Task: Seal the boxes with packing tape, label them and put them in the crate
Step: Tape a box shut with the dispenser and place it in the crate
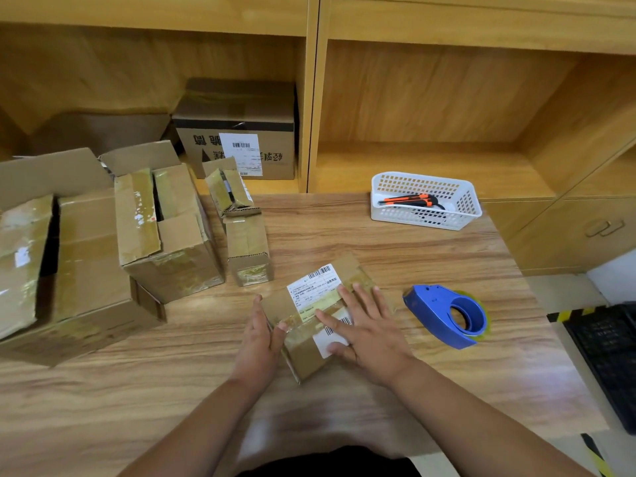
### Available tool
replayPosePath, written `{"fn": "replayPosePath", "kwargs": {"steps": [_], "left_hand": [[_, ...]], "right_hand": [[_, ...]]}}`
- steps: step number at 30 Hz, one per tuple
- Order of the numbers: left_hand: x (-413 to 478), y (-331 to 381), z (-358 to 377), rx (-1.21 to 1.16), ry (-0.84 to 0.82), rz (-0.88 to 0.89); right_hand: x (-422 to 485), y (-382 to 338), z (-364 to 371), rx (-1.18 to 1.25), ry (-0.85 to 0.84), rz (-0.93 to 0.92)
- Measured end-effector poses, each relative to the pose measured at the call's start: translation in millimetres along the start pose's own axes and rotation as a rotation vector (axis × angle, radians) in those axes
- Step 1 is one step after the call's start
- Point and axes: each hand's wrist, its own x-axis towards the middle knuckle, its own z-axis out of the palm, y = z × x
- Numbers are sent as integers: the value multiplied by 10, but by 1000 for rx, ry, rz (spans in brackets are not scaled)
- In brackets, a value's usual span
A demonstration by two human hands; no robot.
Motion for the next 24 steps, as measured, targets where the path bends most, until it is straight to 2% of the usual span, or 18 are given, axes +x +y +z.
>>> {"fn": "replayPosePath", "kwargs": {"steps": [2, 6, 11, 14, 16, 19, 24], "left_hand": [[6, -6, -1, 9, -3, -1], [5, -8, -8, 25, -22, -15], [46, 31, -43, -2, -44, -29], [71, 42, -55, -3, -64, -50], [70, 68, -49, -12, -63, -54], [71, 115, -19, -30, -31, -81], [115, 301, 105, -175, 135, -252]], "right_hand": [[4, 21, 3, -9, -2, 20], [-41, 282, -11, 42, 0, 204], [-21, 499, -65, -3, -91, 176], [-43, 522, -42, 92, -36, 225], [-45, 566, -78, 158, -66, 286], [8, 492, -210, 231, -116, 302], [266, 197, -300, 402, -124, 530]]}}
